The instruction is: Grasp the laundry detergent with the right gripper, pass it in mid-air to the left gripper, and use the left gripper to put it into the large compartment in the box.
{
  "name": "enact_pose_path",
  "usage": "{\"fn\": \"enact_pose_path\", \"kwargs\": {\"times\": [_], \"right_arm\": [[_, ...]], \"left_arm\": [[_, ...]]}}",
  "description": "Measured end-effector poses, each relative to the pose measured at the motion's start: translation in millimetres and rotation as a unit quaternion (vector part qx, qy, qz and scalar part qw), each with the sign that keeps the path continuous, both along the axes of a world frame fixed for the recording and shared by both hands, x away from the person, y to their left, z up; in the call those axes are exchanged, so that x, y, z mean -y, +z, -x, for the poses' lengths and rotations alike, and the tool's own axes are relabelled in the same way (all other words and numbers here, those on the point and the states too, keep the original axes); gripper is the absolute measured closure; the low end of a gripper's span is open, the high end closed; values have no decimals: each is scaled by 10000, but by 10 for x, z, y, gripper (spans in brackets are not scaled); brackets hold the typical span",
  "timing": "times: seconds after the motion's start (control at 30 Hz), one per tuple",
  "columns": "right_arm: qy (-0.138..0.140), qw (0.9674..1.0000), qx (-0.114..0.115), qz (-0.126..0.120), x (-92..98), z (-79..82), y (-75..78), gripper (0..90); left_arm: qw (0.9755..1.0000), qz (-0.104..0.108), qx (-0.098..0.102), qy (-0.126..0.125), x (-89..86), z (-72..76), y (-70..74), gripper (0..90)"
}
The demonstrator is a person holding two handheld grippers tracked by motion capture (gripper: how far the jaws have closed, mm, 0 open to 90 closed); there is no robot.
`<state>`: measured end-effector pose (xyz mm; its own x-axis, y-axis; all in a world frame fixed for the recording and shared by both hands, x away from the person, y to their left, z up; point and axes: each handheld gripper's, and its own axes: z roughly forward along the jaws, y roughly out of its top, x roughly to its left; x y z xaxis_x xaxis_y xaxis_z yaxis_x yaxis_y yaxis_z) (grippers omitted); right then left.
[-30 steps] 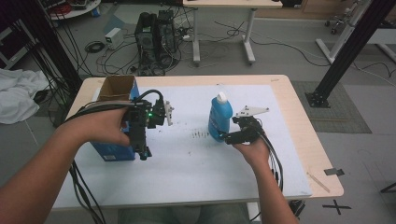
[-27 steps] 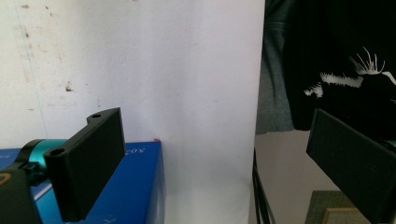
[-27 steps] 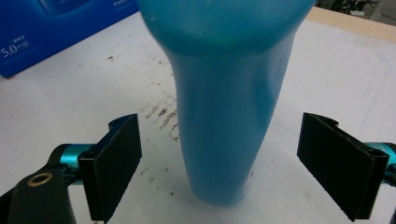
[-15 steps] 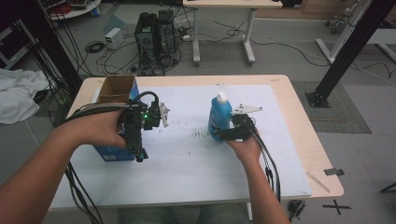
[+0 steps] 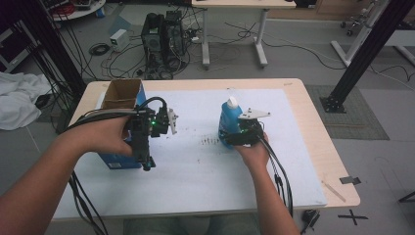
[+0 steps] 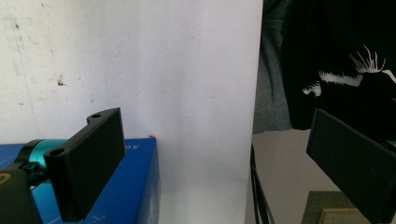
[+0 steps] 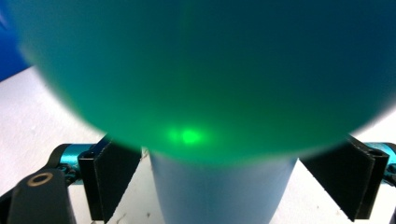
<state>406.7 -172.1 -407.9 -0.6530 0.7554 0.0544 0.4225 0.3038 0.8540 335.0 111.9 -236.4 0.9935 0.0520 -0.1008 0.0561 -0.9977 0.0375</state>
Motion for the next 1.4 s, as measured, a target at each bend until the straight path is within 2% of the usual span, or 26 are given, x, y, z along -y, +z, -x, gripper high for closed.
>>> {"fn": "enact_pose_path", "kwargs": {"times": [0.23,0.27,0.33,0.37,0.5,0.63,0.77,0.97,1.0,1.07,1.4], "right_arm": [[-20,10000,34,-6,-27,-9,-22,134],[-17,10000,58,5,-30,-10,-22,135],[-33,9999,106,35,-27,-8,-22,180],[-12,10000,95,-25,-36,-5,-19,192],[-54,9998,209,-40,-39,0,-12,230],[-120,9995,299,-31,-40,0,-8,231],[-171,9995,279,-41,-56,10,-11,246],[-237,9990,377,3,-74,18,-11,284],[-231,9990,376,-21,-74,14,-13,294],[-245,9989,390,9,-71,11,-16,318],[-241,9989,411,-43,-78,14,-22,360]], "left_arm": [[10000,-47,-51,41,4,-11,-9,44],[10000,-42,31,35,4,-16,-6,44],[9999,-109,-24,30,7,-22,-1,44],[10000,-85,25,25,7,-26,-2,44],[10000,-54,-49,46,14,-32,-15,44],[10000,-39,-24,32,21,-34,-17,44],[10000,-45,-17,49,25,-38,-15,44],[10000,-49,-42,63,9,-43,-31,44],[10000,-77,30,36,8,-49,-25,44],[9999,-58,-55,67,4,-53,-28,44],[10000,-50,-53,65,20,-66,-38,44]]}}
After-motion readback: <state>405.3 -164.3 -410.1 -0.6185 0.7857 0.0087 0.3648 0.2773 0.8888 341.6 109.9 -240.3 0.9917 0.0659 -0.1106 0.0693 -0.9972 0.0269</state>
